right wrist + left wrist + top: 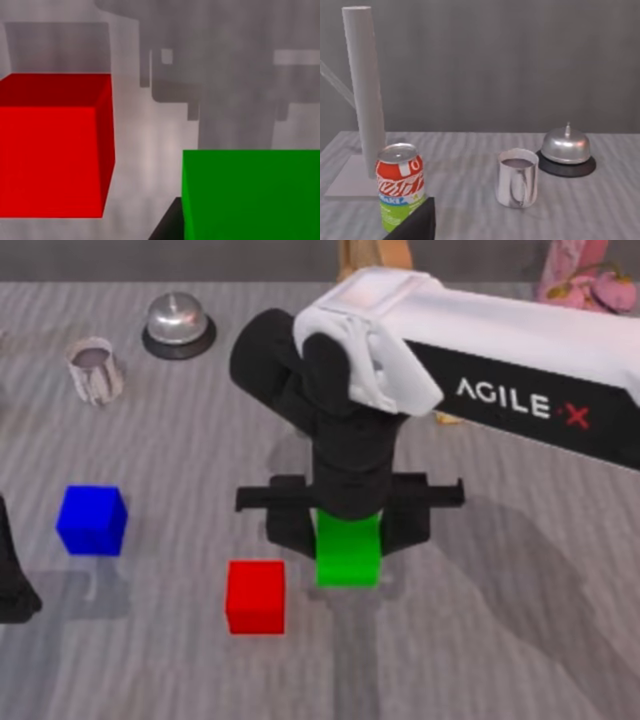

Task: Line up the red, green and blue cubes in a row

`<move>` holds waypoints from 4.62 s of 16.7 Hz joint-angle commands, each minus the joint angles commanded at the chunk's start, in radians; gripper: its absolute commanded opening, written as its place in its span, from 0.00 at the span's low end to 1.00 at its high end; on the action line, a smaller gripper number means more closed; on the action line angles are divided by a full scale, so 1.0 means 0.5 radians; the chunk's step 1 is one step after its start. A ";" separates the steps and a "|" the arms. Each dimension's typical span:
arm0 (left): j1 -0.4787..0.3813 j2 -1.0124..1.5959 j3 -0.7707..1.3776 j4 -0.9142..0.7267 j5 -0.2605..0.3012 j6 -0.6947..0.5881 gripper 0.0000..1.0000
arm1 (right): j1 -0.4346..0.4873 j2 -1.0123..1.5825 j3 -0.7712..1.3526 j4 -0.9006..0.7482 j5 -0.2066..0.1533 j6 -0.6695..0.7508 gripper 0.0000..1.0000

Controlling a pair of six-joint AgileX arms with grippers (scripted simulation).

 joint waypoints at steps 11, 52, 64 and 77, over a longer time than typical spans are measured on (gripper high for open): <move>0.000 0.000 0.000 0.000 0.000 0.000 1.00 | 0.015 0.116 -0.368 0.484 0.005 0.008 0.00; -0.013 0.103 0.098 -0.072 0.005 -0.007 1.00 | -0.033 -0.135 -0.121 0.075 0.031 -0.045 1.00; -0.119 1.945 1.442 -1.079 0.000 -0.090 1.00 | -0.764 -1.970 -1.742 1.030 0.174 -0.836 1.00; -0.231 3.763 2.798 -2.090 0.000 -0.177 1.00 | -1.561 -4.156 -3.505 2.303 -0.006 -1.614 1.00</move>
